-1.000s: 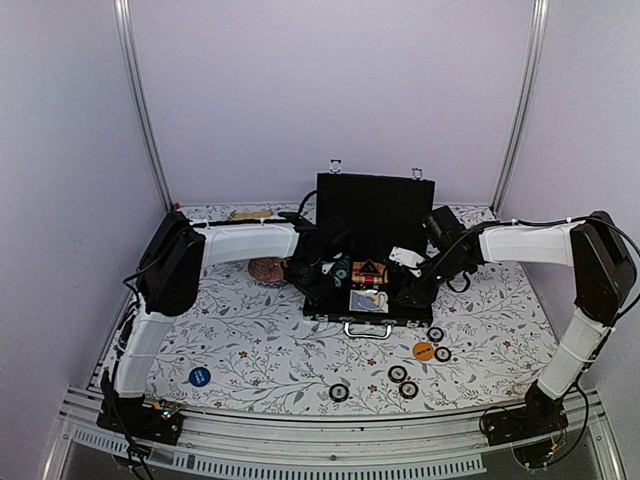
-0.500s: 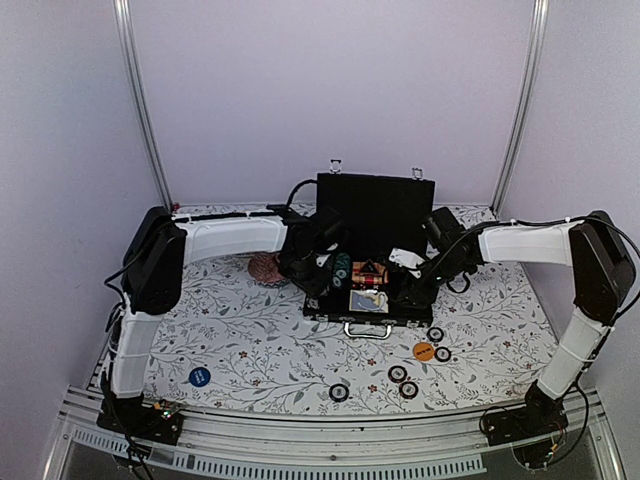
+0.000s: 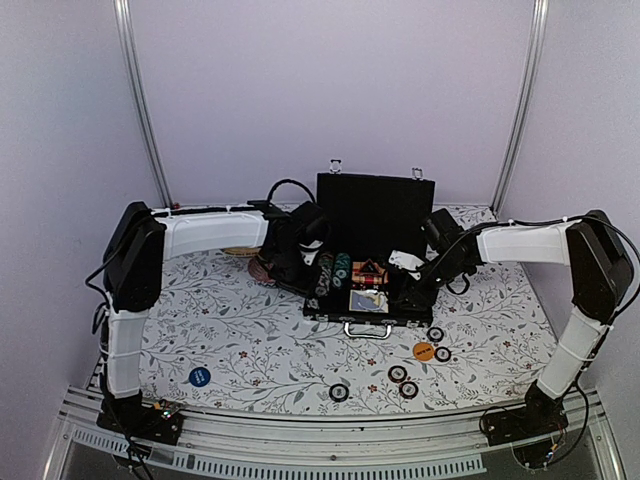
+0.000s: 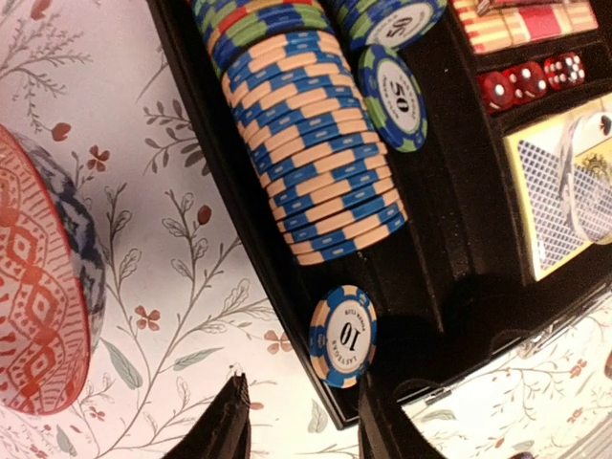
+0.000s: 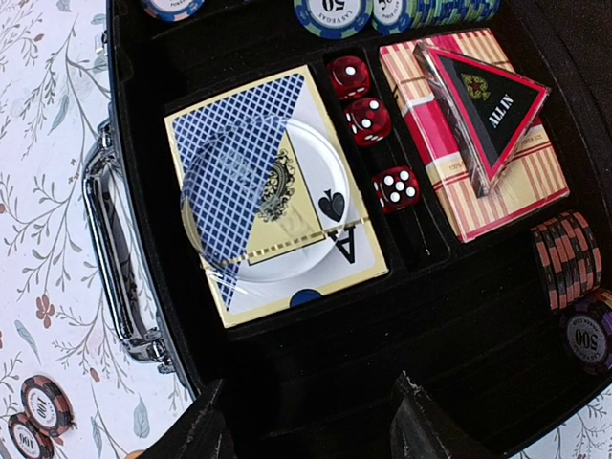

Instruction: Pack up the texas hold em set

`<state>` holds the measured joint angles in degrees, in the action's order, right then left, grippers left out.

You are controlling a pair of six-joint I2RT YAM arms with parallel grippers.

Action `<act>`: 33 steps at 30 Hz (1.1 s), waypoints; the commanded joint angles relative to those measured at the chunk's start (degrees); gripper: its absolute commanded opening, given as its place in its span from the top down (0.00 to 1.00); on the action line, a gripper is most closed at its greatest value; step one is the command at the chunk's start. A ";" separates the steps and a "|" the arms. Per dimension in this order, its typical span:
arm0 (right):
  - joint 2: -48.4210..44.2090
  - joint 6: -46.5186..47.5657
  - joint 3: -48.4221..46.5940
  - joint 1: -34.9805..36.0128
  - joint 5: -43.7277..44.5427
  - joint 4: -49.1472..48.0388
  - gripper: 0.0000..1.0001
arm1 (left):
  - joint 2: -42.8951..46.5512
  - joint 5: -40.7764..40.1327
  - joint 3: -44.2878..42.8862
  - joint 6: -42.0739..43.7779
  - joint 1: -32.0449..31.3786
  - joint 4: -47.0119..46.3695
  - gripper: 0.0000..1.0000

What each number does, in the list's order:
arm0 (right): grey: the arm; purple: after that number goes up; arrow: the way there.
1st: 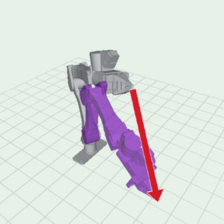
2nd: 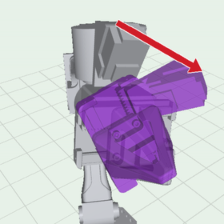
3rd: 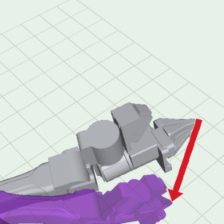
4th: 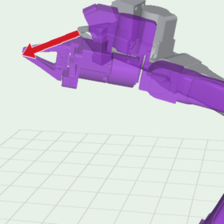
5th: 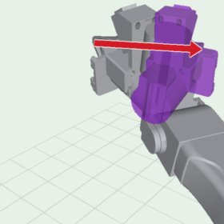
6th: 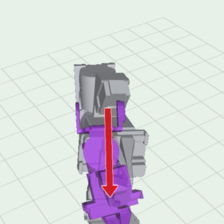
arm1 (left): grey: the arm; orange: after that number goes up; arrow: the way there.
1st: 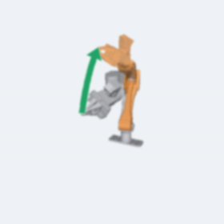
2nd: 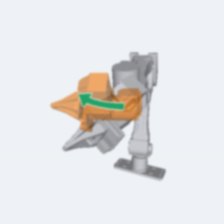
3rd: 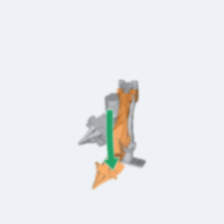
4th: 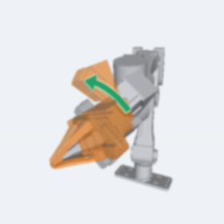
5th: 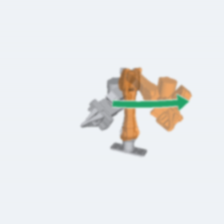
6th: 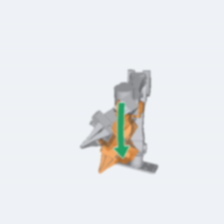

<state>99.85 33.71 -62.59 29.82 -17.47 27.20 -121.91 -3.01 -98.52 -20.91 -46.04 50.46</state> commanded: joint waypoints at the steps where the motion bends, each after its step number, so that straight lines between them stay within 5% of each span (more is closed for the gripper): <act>1: 0.87 0.48 -1.19 -0.20 -1.16 1.00 0.43 | -1.08 5.18 0.57 -1.90 1.08 -2.39 0.62; 12: 1.35 0.74 -1.22 -0.20 -1.16 1.28 0.43 | -2.84 9.67 -0.21 -1.11 0.97 -3.20 0.77; 25: 1.81 0.91 -1.30 -0.20 -1.16 1.62 0.43 | -5.25 9.99 -2.73 -0.12 0.74 -2.97 0.78; 31: 1.83 0.91 -1.36 -0.19 -1.38 1.71 0.43 | -7.03 -2.43 -9.83 10.41 -2.00 5.05 0.77; 33: 1.98 0.91 -1.46 -0.17 -1.47 1.76 0.43 | -8.02 -8.04 -11.79 12.21 -2.75 8.76 0.64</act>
<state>100.64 34.30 -62.61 29.82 -17.78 28.32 -128.35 0.49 -106.06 -15.68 -46.72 51.83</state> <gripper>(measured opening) 0.570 0.251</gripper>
